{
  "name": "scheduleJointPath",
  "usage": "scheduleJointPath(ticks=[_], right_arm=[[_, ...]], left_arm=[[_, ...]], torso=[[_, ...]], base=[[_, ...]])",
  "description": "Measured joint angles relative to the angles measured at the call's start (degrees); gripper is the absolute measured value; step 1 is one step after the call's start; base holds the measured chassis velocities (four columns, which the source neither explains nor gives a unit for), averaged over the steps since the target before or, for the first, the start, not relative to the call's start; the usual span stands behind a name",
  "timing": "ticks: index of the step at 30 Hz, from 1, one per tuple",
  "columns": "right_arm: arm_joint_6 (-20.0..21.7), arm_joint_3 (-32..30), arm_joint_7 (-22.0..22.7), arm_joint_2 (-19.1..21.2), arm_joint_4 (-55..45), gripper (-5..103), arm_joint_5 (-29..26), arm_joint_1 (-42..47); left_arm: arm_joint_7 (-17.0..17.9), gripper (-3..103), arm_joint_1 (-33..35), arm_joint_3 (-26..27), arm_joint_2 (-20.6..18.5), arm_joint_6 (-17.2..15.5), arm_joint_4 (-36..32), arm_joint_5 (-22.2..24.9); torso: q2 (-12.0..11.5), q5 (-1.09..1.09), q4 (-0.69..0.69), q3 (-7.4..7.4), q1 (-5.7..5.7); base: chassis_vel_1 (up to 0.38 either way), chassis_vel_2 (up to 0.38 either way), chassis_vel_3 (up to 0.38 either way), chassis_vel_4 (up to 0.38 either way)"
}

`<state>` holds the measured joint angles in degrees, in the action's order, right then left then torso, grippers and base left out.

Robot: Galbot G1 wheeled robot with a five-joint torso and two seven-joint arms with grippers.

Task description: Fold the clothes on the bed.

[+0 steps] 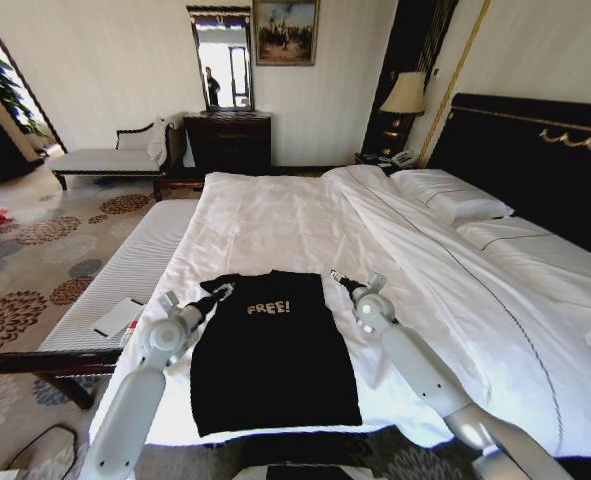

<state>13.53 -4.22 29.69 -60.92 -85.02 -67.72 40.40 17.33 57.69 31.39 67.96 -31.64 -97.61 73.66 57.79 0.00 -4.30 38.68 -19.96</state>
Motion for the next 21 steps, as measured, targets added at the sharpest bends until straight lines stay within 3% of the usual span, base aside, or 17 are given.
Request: scheduleJointPath(ticks=[2, 15, 18, 21], right_arm=[[0.0, -0.27, -0.04, 0.35, -0.07, 100, -0.02, 0.24], [-0.02, -0.48, -0.04, 0.29, 0.0, 100, -0.04, 0.31], [-0.03, -0.5, -0.01, 0.39, 0.18, 100, -0.04, 0.32], [-0.05, -0.51, 0.03, 0.47, 0.39, 100, -0.04, 0.19]], left_arm=[[0.29, 97, -1.29, 0.93, -0.06, -0.02, 3.59, 1.06], [-1.48, 101, -8.46, 0.93, 3.15, 1.68, 14.78, -1.1], [-1.99, 98, -9.83, 0.71, 3.73, 2.01, 16.48, -1.53], [-2.31, 82, -10.93, 0.42, 4.14, 2.24, 18.37, -2.23]], torso=[[0.0, -0.01, 0.0, 0.0, 0.0], [0.0, 0.01, -0.01, 0.0, 0.0], [0.0, 0.0, -0.02, 0.0, 0.0], [0.0, 0.0, -0.01, 0.0, 0.0]], base=[[0.0, 0.0, 0.0, 0.0], [0.0, 0.0, 0.0, 0.0], [0.0, 0.0, 0.0, 0.0], [0.0, 0.0, 0.0, 0.0]])
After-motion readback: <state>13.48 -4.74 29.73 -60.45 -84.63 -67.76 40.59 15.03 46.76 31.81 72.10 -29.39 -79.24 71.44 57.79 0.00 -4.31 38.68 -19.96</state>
